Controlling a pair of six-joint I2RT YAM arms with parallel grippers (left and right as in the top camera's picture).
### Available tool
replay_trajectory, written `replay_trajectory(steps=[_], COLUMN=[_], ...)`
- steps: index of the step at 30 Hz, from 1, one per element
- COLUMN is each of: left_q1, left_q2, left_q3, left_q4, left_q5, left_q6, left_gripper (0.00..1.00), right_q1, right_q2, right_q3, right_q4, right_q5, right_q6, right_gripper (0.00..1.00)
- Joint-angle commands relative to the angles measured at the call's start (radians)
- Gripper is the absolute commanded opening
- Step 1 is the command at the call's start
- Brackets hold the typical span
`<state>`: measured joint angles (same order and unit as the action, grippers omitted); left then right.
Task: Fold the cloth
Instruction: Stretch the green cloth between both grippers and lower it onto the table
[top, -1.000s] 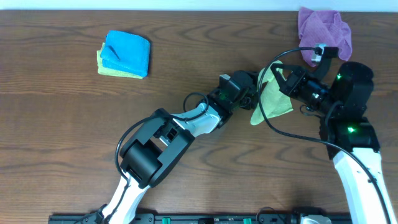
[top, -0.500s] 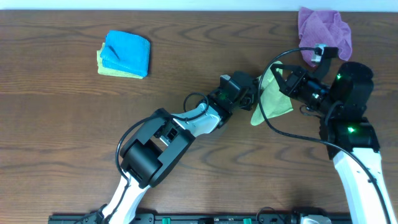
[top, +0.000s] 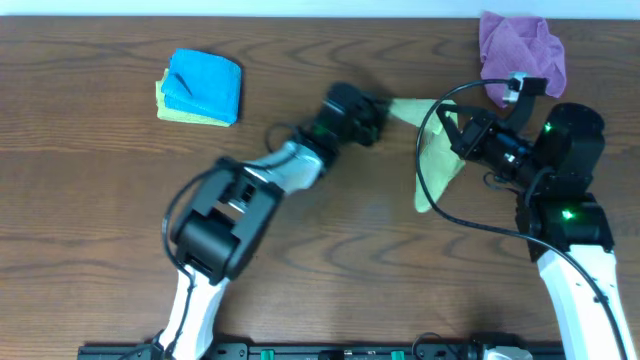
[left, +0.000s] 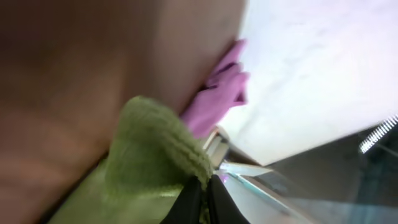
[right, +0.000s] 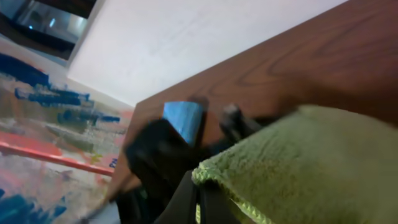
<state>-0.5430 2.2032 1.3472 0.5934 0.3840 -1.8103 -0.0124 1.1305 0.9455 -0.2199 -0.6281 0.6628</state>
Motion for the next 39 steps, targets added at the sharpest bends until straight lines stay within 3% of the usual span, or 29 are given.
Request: replay_trajectory(steps=[1, 7, 11, 20, 30, 39], left_q1=[0.090, 0.198, 0.233, 0.302, 0.353, 0.373], left_q2=[0.007, 0.006, 0.006, 0.006, 0.006, 0.006], left_q3=[0.013, 0.061, 0.119, 0.311, 0.406, 0.406], left_q4=[0.023, 0.047, 0.045, -0.154, -0.284, -0.312], left_q5=[0.146, 0.312, 0.346, 0.363, 0.393, 0.546], left_q6=[0.121, 0.173, 0.206, 0.350, 0.450, 0.524], left_gripper=[0.06, 0.06, 0.06, 0.06, 0.06, 0.06], right_q1=[0.038, 0.126, 0.138, 0.138, 0.131, 0.131], right_q2=[-0.001, 0.088, 0.148, 0.307, 0.611, 0.605], right_q3=[0.017, 0.017, 0.017, 0.068, 0.373, 0.429], right_q4=[0.008, 0.124, 0.210, 0.450, 0.405, 0.188], right_q5=[0.000, 0.090, 0.105, 0.244, 0.257, 0.241], right_q6=[-0.060, -0.069, -0.066, -0.055, -0.128, -0.202], right_gripper=[0.01, 0.01, 0.01, 0.01, 0.01, 0.01])
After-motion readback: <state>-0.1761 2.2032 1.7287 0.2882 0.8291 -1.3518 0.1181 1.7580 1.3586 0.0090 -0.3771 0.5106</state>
